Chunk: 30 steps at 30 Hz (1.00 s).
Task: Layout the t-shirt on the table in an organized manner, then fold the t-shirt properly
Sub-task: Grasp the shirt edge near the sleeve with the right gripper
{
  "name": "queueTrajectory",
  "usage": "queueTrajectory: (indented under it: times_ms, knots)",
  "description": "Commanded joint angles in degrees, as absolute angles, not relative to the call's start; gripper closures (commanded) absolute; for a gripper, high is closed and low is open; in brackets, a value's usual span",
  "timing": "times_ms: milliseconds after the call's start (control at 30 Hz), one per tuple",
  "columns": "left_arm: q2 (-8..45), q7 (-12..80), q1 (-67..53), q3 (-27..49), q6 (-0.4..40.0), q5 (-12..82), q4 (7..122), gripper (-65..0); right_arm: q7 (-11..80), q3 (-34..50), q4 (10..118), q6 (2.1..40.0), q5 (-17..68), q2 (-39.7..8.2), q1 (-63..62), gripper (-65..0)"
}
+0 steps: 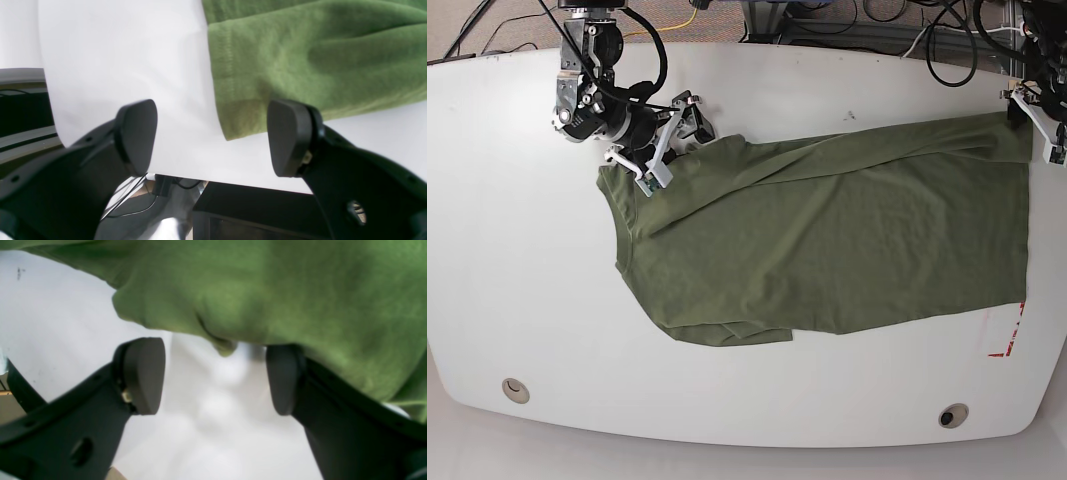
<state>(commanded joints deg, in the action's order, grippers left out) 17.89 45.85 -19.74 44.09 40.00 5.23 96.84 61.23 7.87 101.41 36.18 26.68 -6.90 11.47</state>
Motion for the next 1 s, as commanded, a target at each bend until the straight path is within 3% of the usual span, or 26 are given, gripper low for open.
queueTrajectory:
  times_ms: [200, 400, 767, 1000]
  knots:
    - [17.89, 45.85, -19.74, 44.09, 40.0, 5.23, 96.84, -47.6, 60.88, 7.87, 101.32, 36.18, 26.68, -6.9, 11.47, -19.3]
    - [17.89, 45.85, -19.74, 44.09, 40.0, 5.23, 96.84, -47.6, 60.88, 7.87, 101.32, 36.18, 26.68, -6.9, 11.38, -10.8]
    - [17.89, 45.85, -19.74, 44.09, 40.0, 5.23, 96.84, -47.6, 60.88, 7.96, 101.67, 35.91, 26.33, -4.97, 11.12, -0.3]
    - [17.89, 45.85, -19.74, 44.09, 40.0, 5.23, 96.84, -47.6, 61.14, 8.22, 105.54, 35.74, 26.24, -5.32, 11.65, 0.0]
